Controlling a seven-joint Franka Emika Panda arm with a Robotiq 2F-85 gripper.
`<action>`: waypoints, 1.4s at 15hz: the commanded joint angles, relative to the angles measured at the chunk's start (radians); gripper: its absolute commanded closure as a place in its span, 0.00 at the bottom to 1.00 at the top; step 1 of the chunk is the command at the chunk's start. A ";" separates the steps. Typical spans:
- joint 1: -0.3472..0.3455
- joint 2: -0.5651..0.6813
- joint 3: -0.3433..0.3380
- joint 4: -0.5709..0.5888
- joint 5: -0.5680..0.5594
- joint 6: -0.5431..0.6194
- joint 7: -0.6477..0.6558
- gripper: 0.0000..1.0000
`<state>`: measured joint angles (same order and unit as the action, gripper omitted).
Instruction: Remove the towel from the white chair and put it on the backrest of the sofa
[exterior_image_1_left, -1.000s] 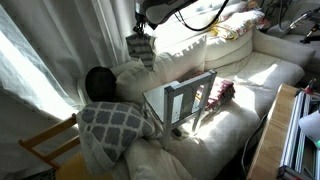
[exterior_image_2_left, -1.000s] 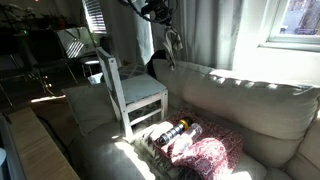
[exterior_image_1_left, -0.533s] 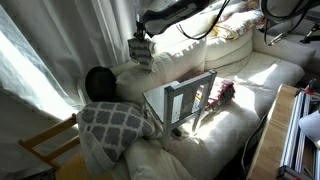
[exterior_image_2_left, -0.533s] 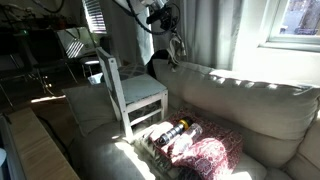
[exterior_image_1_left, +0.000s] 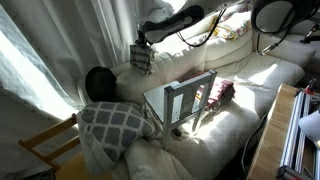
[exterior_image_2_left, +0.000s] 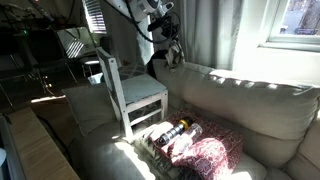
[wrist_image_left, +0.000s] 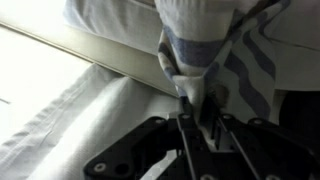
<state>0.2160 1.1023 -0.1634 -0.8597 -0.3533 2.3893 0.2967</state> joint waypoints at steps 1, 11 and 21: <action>0.014 0.056 -0.027 0.092 0.022 -0.065 0.026 0.49; 0.039 0.060 -0.074 0.187 0.012 -0.348 0.177 0.00; -0.028 -0.102 0.055 0.212 0.195 -0.730 0.126 0.00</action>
<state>0.2269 1.0519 -0.1698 -0.6363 -0.2463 1.7160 0.4436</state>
